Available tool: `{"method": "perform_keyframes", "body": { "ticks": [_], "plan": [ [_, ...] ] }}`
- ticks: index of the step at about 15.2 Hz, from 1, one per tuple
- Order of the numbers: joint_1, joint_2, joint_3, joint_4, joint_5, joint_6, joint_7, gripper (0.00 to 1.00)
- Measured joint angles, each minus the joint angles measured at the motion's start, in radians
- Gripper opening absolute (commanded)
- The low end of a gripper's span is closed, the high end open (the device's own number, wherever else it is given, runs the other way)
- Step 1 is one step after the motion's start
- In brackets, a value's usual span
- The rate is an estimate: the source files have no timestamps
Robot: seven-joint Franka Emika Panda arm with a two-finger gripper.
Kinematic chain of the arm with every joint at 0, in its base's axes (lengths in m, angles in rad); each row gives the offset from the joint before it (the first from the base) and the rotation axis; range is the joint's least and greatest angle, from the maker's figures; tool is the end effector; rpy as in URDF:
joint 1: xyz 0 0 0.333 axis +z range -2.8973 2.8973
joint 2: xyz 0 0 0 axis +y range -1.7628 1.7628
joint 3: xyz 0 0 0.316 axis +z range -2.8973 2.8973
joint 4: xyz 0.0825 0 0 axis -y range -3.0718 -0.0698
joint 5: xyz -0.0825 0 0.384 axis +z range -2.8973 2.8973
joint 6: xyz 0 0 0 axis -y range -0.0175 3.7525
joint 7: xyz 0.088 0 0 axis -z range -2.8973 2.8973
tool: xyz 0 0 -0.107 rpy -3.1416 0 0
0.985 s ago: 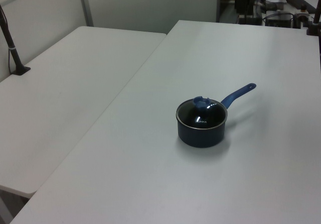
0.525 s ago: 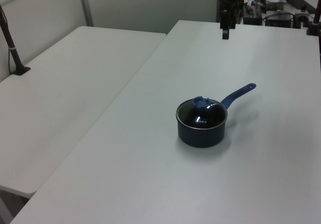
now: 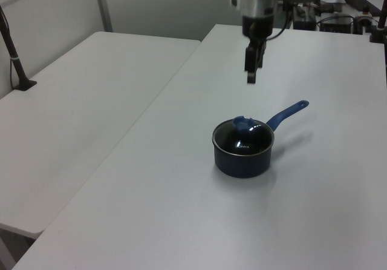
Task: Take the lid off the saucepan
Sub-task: 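Move the open gripper over the saucepan and lower toward the blue lid knob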
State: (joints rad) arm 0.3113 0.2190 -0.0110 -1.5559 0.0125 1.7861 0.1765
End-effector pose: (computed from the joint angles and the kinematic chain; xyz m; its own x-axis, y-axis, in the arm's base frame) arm 0.6024 0.1883 0.5205 0.9926 0.1211 0.0093 0.1212 -0.9926 -0.0117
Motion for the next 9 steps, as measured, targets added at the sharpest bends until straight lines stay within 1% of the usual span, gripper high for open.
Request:
{"method": "perform_keyframes", "body": {
  "ticks": [4, 8, 9],
  "plan": [
    [0.052, 0.086, -0.003, 0.059, 0.017, 0.014, 0.03, 1.0],
    [0.09, 0.162, -0.004, 0.079, 0.017, 0.079, 0.054, 1.0],
    [0.096, 0.177, -0.005, 0.081, 0.017, 0.082, 0.056, 0.96]
  ]
}}
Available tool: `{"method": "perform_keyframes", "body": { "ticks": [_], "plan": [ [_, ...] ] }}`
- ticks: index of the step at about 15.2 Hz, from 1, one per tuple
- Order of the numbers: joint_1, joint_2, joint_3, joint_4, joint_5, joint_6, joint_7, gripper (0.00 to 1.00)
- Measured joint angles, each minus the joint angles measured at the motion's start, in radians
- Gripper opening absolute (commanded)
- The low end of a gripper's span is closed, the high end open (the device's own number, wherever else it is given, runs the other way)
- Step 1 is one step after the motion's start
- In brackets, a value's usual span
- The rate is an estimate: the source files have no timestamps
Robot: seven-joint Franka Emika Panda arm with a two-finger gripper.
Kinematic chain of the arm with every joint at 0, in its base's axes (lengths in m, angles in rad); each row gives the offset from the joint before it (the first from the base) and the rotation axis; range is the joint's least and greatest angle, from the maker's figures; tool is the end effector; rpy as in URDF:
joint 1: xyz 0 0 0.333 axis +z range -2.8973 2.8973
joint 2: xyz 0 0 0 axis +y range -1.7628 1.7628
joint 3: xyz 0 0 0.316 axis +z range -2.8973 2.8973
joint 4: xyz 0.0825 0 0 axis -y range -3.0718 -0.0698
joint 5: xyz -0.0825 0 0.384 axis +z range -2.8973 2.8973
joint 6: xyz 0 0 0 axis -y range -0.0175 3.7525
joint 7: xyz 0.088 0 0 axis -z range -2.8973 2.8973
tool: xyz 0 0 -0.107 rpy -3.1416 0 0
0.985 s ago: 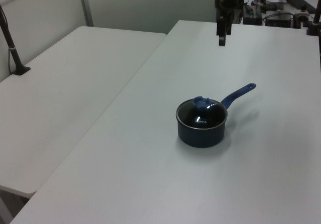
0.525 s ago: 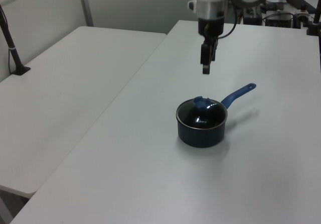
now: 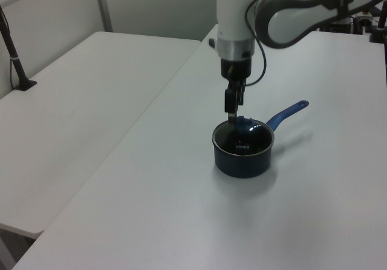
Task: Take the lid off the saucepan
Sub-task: 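Move the open gripper over the saucepan and lower toward the blue lid knob, then close the gripper on the blue knob of the glass lid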
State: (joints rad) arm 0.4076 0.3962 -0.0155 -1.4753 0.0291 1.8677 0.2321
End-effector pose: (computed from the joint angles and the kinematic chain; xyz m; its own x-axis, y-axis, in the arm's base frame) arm 0.6241 0.2621 0.4505 0.9883 0.1521 -0.0087 0.1519 -0.9882 -0.0203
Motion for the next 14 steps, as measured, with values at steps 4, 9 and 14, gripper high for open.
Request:
{"method": "perform_keyframes", "body": {
  "ticks": [4, 9, 14],
  "plan": [
    [0.011, 0.021, 0.0, 0.005, -0.015, 0.001, 0.001, 0.79],
    [0.013, 0.025, -0.002, 0.0, -0.021, 0.0, 0.0, 0.75],
    [0.013, 0.027, -0.002, -0.011, -0.027, 0.0, -0.015, 0.75]
  ]
}}
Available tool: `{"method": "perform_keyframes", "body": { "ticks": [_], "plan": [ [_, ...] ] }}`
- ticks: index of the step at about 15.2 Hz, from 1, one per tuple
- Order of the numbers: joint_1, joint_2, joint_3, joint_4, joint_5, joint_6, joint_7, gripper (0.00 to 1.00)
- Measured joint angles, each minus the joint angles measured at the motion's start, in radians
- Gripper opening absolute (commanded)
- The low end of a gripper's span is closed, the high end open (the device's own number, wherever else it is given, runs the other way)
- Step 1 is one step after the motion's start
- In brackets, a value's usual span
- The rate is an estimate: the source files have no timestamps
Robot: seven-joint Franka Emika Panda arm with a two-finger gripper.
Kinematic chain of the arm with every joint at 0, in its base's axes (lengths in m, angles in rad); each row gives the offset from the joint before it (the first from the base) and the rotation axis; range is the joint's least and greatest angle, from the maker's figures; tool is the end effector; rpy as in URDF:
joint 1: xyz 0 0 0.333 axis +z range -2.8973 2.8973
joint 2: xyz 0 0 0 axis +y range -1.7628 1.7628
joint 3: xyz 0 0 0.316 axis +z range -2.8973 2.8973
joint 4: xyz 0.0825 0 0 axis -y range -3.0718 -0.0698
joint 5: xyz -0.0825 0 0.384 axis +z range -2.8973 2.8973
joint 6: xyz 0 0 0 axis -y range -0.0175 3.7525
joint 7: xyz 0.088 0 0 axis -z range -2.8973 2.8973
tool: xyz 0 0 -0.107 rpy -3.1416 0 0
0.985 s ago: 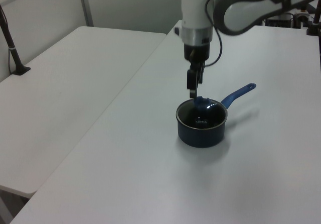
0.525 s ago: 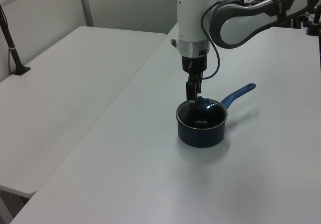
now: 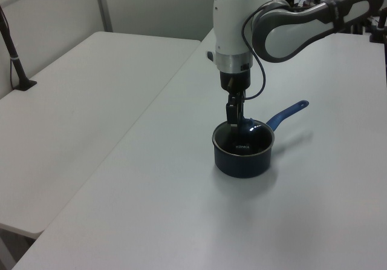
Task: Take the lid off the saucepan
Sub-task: 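Close the gripper on the blue knob of the glass lid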
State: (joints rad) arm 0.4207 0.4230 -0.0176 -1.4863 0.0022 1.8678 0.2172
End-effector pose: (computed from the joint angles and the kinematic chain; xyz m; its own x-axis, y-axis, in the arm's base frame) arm 0.6229 0.2677 0.4271 0.9819 0.1851 -0.0393 0.1858 -0.9825 0.0140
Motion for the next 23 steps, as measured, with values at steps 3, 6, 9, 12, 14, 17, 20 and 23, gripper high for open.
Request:
{"method": "perform_keyframes", "body": {
  "ticks": [3, 6, 9, 12, 14, 17, 20, 23],
  "plan": [
    [0.0, 0.0, -0.001, -0.016, 0.0, 0.0, -0.017, 0.75],
    [0.0, 0.0, -0.005, -0.028, -0.001, -0.013, -0.039, 0.91],
    [0.0, 0.0, -0.005, -0.028, -0.001, -0.017, -0.039, 1.0],
    [0.0, -0.01, -0.006, -0.023, -0.001, -0.017, -0.039, 0.95],
    [0.0, -0.016, -0.006, -0.02, -0.001, -0.034, -0.039, 0.84],
    [0.0, -0.018, -0.006, -0.02, -0.001, -0.046, -0.039, 0.82],
    [0.001, -0.017, -0.006, -0.021, -0.001, -0.047, -0.039, 0.81],
    [0.003, -0.016, -0.006, -0.023, -0.001, -0.047, -0.038, 0.67]
  ]
}}
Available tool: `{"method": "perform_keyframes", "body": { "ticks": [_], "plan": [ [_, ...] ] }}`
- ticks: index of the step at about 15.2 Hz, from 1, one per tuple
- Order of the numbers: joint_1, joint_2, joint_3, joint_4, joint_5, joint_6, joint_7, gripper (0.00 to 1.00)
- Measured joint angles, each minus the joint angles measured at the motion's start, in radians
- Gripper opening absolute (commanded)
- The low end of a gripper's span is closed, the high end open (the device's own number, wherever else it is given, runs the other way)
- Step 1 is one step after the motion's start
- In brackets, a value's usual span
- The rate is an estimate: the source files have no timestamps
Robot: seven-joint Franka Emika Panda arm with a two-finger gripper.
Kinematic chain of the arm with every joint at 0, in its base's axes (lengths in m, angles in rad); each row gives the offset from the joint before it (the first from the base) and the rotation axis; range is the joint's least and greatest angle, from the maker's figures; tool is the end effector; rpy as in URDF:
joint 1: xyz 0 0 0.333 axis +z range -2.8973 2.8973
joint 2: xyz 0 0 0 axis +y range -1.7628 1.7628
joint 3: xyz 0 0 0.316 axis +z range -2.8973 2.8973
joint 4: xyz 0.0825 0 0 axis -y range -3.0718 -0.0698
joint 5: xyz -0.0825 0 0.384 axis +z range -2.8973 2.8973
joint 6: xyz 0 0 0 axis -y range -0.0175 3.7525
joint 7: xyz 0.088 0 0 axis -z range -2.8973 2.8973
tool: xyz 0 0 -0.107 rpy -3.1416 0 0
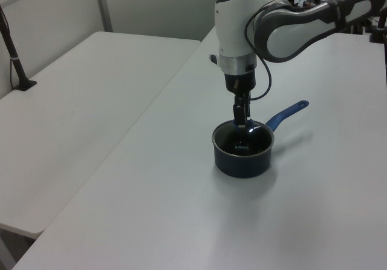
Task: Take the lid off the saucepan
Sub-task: 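Close the gripper on the blue knob of the glass lid, then lift the glass lid up off the saucepan rim by its knob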
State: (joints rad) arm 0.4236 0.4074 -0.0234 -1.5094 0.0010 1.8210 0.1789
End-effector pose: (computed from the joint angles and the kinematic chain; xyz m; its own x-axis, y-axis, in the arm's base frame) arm 0.6139 0.2621 0.4230 0.9714 0.2186 -0.0925 0.2217 -0.9748 0.0252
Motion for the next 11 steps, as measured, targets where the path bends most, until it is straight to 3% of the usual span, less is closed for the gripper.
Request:
{"method": "perform_keyframes", "body": {
  "ticks": [6, 11],
  "plan": [
    [0.001, 0.0, 0.0, 0.0, 0.0, 0.0, 0.008, 0.38],
    [0.002, 0.0, 0.0, 0.001, 0.0, 0.0, 0.04, 0.3]
  ]
}}
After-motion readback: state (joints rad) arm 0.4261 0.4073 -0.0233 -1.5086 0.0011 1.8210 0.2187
